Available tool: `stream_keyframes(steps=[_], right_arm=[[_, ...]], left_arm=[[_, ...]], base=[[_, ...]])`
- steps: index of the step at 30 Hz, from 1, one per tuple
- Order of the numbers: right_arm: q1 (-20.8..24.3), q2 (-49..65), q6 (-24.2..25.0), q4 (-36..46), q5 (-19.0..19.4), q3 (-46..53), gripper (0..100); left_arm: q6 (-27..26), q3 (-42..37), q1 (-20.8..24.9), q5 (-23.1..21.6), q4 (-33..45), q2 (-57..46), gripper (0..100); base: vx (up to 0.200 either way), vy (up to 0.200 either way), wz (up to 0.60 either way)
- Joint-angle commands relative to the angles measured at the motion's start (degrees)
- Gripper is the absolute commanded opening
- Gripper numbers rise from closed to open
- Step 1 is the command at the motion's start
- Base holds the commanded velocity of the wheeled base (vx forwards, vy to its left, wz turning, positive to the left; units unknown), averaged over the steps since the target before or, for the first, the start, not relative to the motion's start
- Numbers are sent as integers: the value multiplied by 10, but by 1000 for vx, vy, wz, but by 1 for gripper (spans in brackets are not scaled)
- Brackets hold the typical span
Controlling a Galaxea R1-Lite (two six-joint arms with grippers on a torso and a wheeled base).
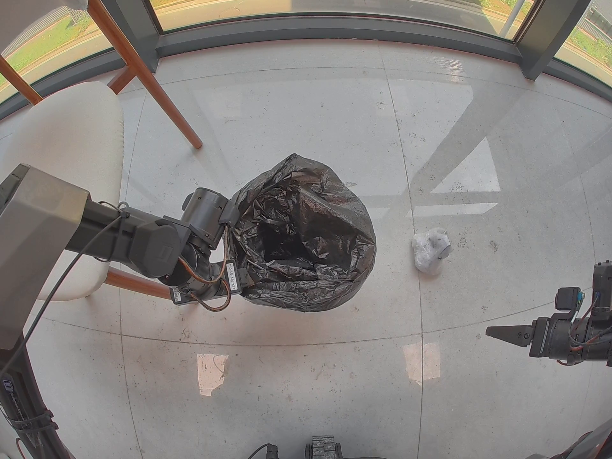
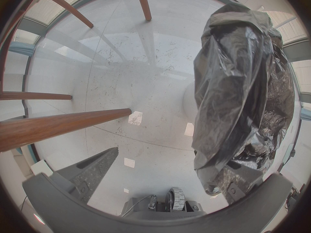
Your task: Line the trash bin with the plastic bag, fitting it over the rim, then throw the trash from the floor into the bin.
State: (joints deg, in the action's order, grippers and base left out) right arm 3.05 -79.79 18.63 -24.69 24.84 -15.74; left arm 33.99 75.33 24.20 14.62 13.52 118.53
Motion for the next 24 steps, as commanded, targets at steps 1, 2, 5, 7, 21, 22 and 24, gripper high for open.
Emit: stream_keyframes(steps=[1, 2, 5, 7, 21, 22, 24], right_arm=[[0, 0, 0, 0, 0, 0, 100], [0, 0, 0, 0, 0, 0, 100], [0, -2, 0, 0, 0, 0, 100], [0, -2, 0, 0, 0, 0, 100], [-7, 1, -1, 0, 0, 6, 100], [-7, 1, -1, 0, 0, 7, 100], [-7, 1, -2, 0, 0, 8, 100]], left_arm=[[-1, -18, 0, 1, -2, 12, 100], [-1, -18, 0, 1, -2, 12, 100], [-1, -26, 1, 1, -21, 10, 100], [-1, -26, 1, 1, -33, 8, 100], [-1, -144, 20, -15, -23, -170, 100], [-1, -153, 25, -33, -23, -193, 100], [0, -148, 23, -54, -28, -202, 100]], base=[[0, 0, 0], [0, 0, 0], [0, 0, 0], [0, 0, 0], [0, 0, 0], [0, 0, 0], [0, 0, 0]])
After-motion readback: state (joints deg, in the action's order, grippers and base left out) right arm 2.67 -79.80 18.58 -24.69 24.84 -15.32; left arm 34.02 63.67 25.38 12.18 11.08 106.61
